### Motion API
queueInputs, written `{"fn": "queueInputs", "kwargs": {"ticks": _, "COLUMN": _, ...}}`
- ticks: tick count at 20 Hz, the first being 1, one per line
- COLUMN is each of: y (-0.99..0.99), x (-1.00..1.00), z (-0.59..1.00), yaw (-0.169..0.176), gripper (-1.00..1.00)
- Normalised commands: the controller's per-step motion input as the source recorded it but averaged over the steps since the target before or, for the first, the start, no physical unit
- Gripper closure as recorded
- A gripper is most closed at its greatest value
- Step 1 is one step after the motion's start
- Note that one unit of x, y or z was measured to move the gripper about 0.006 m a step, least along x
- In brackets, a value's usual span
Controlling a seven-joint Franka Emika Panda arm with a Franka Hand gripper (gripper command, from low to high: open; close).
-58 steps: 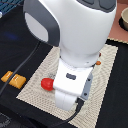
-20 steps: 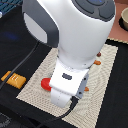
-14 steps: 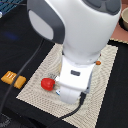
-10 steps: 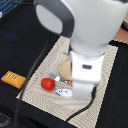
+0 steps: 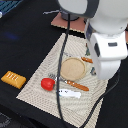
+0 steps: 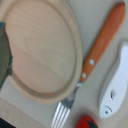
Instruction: Interact with the objects in diverse but meaningful ways.
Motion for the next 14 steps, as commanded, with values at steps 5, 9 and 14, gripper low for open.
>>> {"fn": "queueInputs", "kwargs": {"ticks": 5, "y": 0.97, "x": 0.04, "z": 0.10, "yaw": 0.000, "gripper": -1.00}}
{"fn": "queueInputs", "kwargs": {"ticks": 9, "y": 0.96, "x": 0.03, "z": 0.06, "yaw": -0.009, "gripper": -1.00}}
{"fn": "queueInputs", "kwargs": {"ticks": 14, "y": 0.59, "x": -0.06, "z": -0.09, "yaw": -0.167, "gripper": -1.00}}
